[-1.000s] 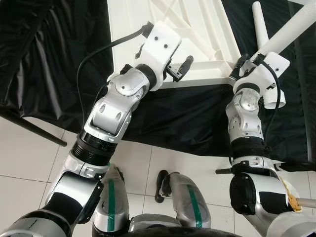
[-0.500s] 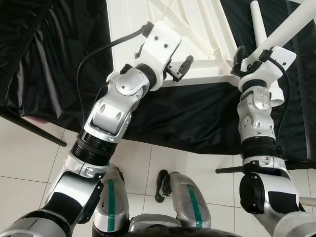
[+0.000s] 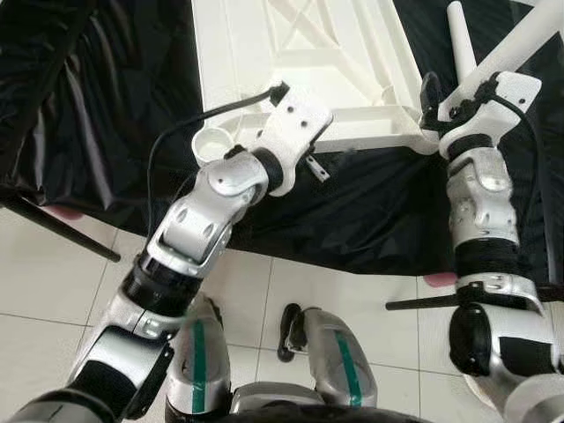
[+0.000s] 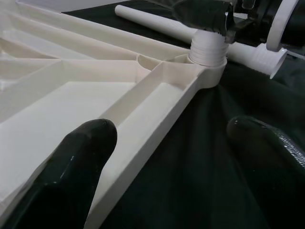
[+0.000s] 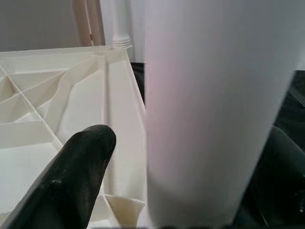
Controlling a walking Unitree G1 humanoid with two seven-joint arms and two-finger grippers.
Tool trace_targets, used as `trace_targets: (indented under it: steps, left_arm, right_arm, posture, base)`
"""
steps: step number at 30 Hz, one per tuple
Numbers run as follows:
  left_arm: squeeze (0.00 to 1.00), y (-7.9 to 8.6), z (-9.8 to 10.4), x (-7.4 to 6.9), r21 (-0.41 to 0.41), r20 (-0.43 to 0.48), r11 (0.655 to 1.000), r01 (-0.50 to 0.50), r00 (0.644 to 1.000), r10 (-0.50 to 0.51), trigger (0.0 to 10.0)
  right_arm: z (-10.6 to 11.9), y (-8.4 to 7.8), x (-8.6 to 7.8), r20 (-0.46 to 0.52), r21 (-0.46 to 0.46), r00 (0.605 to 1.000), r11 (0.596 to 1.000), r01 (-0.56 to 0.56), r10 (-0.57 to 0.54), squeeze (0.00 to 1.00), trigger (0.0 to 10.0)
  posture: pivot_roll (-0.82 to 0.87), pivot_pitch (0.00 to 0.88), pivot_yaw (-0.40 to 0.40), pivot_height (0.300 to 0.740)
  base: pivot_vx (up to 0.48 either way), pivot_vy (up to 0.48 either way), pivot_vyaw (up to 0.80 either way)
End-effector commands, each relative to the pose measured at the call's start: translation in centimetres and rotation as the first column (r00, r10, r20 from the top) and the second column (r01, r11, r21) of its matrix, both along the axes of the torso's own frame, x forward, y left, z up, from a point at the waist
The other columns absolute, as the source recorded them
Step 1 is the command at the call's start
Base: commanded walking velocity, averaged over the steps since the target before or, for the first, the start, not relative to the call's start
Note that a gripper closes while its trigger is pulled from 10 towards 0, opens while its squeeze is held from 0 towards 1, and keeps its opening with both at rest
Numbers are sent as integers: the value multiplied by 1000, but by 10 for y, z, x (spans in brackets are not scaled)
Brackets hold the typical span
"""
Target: Building children table
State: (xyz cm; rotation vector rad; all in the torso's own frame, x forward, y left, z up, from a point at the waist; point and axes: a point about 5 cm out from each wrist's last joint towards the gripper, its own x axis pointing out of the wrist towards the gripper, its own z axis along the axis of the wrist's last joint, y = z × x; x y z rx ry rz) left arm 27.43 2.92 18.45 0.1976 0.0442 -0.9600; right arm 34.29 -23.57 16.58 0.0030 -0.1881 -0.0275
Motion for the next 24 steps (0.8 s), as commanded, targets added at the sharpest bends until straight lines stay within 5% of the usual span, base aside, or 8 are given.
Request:
trace_targets:
  steps: [1,8,24]
  left_arm:
    - [0,-4,-1,-5,-9,-21,999,46,999,-46,10000]
    - [0,-1,2,-8,-27,-44,997,72,996,-73,10000]
    - [0,4,3,-7,-11,-54,998,65,996,-66,10000]
  right_arm:
    - [-5,-2,0,-32,5,999,1000,-6,6,0,10000]
    - [-15,-16,1,-132,-62,977,982,-176,167,0,10000]
    - [-8,-29,2,-149,-87,950,953,-290,275,0,10000]
  posture:
    - [126,76,-77,740]
    - [128,85,-68,740]
    - [130,88,-63,740]
  base:
    - [0,0,0]
    - [0,0,0]
    - [0,0,0]
